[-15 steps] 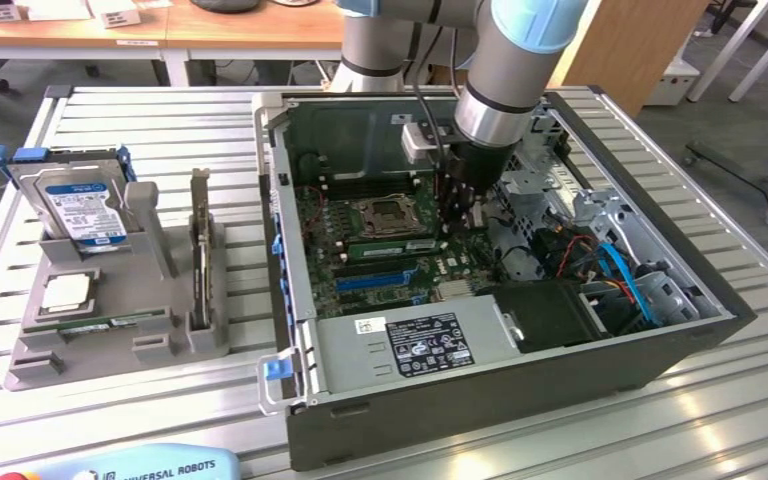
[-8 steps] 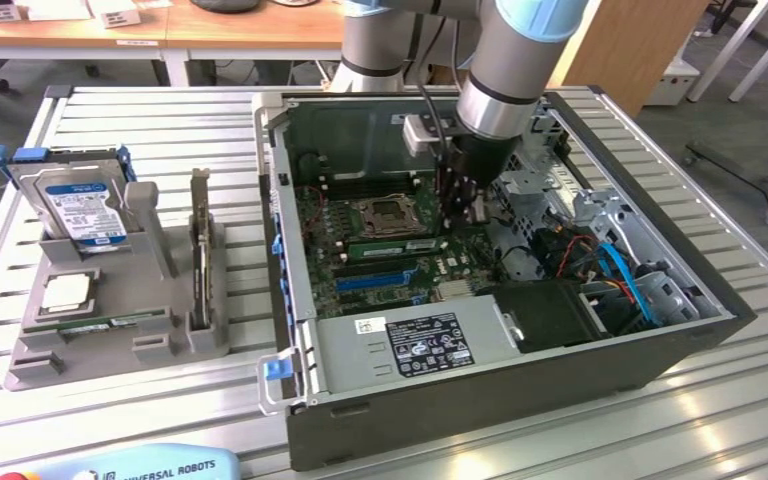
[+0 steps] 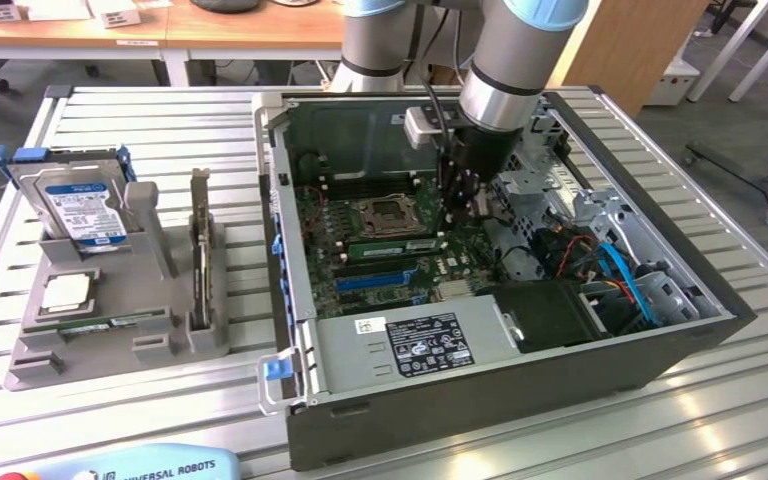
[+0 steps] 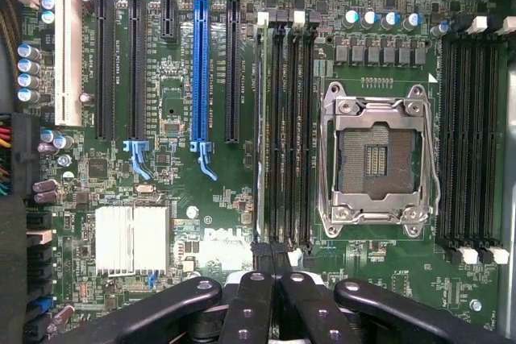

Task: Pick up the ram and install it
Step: 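Press down the ram until it locks into place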

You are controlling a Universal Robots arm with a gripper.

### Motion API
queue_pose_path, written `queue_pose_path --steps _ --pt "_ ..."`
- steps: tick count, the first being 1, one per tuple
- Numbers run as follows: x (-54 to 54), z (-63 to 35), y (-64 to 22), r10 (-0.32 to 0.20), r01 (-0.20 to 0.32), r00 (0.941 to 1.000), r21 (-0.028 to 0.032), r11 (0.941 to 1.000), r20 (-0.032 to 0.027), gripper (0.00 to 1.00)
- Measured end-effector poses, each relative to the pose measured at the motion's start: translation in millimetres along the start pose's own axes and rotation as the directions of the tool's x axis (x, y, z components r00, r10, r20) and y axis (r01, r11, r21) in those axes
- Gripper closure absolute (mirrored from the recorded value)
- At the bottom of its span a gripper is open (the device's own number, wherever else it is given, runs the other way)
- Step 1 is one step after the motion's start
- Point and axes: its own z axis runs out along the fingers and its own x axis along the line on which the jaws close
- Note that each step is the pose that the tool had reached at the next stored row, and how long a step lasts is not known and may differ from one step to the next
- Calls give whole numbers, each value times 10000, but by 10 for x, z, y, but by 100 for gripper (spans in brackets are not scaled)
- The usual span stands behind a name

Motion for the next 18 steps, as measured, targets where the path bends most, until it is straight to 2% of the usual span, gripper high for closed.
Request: queue_pose_path --steps 5,18 --pt "1 0 19 -1 1 10000 -1 10000 -2 90" --pt "1 12 337 -1 1 10000 9 10000 -2 90"
